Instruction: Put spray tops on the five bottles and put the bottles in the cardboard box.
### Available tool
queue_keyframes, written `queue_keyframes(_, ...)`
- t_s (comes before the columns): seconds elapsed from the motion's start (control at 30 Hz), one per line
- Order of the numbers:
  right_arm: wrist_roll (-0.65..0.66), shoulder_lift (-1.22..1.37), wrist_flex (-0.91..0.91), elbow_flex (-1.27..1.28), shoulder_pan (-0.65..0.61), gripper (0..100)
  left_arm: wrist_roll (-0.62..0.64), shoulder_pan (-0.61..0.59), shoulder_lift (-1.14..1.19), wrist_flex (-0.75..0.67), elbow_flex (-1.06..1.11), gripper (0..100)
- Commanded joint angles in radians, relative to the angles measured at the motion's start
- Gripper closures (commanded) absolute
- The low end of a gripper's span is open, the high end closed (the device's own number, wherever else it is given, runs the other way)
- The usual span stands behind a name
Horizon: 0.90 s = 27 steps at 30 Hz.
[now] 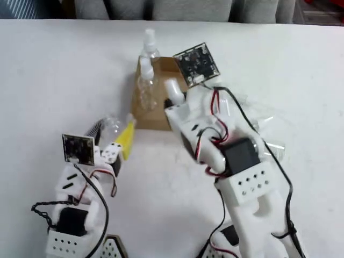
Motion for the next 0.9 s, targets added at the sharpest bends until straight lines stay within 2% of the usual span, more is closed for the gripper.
queue_keyframes(0.0, -0.009, -0.062, -0.203, 0.089, -0.036, 98.1, -0.002, 0.021, -0.018, -0.023, -0.012, 98)
queue_keyframes(0.1, -0.009, -0.117, -0.248, 0.187, -0.042, 98.1, 0.000, 0.042, -0.018, -0.020, -0.011, 98)
queue_keyframes(0.27, -0.009, -0.283, -0.312, 0.311, -0.008, 98.1, -0.006, 0.183, -0.018, 0.025, 0.011, 98)
queue_keyframes(0.47, -0.012, -0.533, -0.456, 0.489, -0.004, 98.1, -0.008, 0.272, -0.018, 0.071, 0.009, 98)
queue_keyframes(0.67, -0.209, -0.759, -0.725, 0.721, -0.002, 98.1, -0.008, 0.302, -0.018, 0.071, 0.009, 98)
queue_keyframes(0.87, -0.216, -0.843, -0.851, 0.792, 0.015, 98.1, -0.008, 0.329, -0.018, 0.071, 0.011, 98)
